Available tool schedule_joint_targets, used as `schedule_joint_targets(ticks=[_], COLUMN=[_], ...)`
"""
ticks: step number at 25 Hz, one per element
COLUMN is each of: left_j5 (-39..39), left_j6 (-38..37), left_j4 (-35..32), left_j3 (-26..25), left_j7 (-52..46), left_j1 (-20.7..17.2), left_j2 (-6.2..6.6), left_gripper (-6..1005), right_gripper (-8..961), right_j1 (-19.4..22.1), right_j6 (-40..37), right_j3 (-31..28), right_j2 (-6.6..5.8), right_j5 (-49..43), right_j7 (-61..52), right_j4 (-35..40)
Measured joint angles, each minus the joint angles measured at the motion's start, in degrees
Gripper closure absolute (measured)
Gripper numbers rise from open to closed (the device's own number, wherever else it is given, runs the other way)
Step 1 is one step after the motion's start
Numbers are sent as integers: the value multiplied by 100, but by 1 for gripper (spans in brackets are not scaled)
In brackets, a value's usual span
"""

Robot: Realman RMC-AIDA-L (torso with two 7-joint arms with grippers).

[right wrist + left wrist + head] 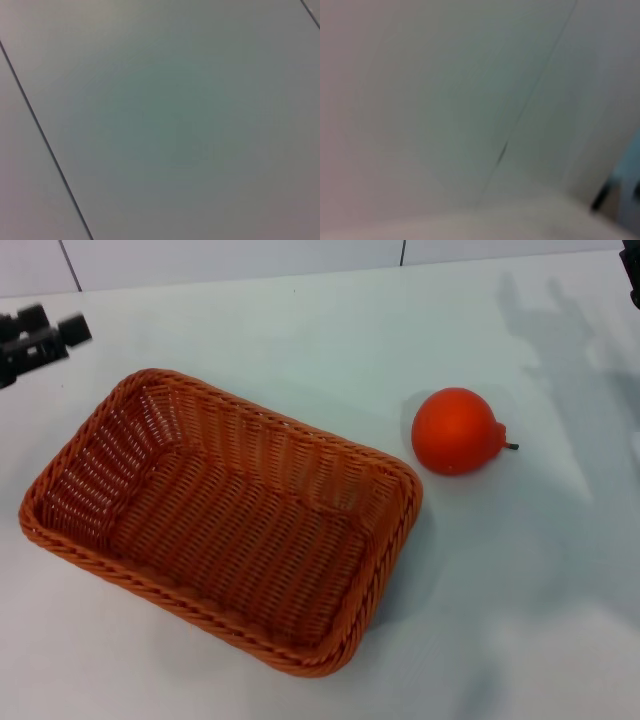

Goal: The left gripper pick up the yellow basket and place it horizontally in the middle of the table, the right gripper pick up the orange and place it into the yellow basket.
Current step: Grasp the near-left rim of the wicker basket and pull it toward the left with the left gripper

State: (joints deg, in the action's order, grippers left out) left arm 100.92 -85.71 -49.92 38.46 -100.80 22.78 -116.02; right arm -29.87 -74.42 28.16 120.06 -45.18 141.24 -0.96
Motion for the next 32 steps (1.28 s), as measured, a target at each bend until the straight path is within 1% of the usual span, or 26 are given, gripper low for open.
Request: schedule_joint_targets(ticks=[1, 3, 5, 6, 8, 10, 11, 14, 15, 19, 24, 27, 32], left_j5=[325, 1160, 1802, 2076, 2472, 2768, 3014, 3510, 3674, 4318, 4879, 5065, 5231], left_j6=[-29, -150, -250, -279, -314, -413, -577, -878, -922, -958, -833, -698, -506], left_j4=[-239, -1006, -1617, -1892, -2345, -2561, -2630, -2635, -2635, -2637, -2483, -2373, -2037], left_j3=[-1, 53, 94, 108, 130, 173, 205, 219, 217, 220, 228, 230, 246], left_j7=[-280, -941, -1409, -1599, -1915, -2177, -2395, -2692, -2731, -2843, -3022, -3075, -3129], left_j1=[27, 101, 147, 160, 190, 264, 370, 626, 705, 956, 1189, 1273, 1409], left_j2=[8, -7, -82, -142, -225, -246, -244, -251, -284, -495, -635, -687, -695], left_gripper=[96, 96, 97, 97, 97, 97, 97, 97, 97, 96, 97, 97, 96], right_gripper=[279, 279, 279, 279, 278, 278, 278, 278, 278, 278, 278, 278, 278], right_j1=[-1, -1, 0, 1, 1, -2, -4, -4, -3, 12, 40, 51, 51], right_j6=[12, 38, 59, 81, 144, 189, 197, 209, 209, 217, 309, 376, 469], right_j3=[-6, -27, -49, -57, -65, -65, -65, -65, -66, -87, -133, -148, -214], right_j2=[0, 0, 0, 0, 0, 0, 0, 7, 7, 8, 8, 9, 4], right_j5=[0, 0, 0, 0, 0, 0, 0, 0, 1, 0, 0, 0, 0], right_j7=[0, 0, 0, 0, 0, 0, 0, -2, -4, -6, -8, -9, -9], right_j4=[0, 0, 0, 0, 0, 0, 0, 0, -2, -7, -9, -9, -9])
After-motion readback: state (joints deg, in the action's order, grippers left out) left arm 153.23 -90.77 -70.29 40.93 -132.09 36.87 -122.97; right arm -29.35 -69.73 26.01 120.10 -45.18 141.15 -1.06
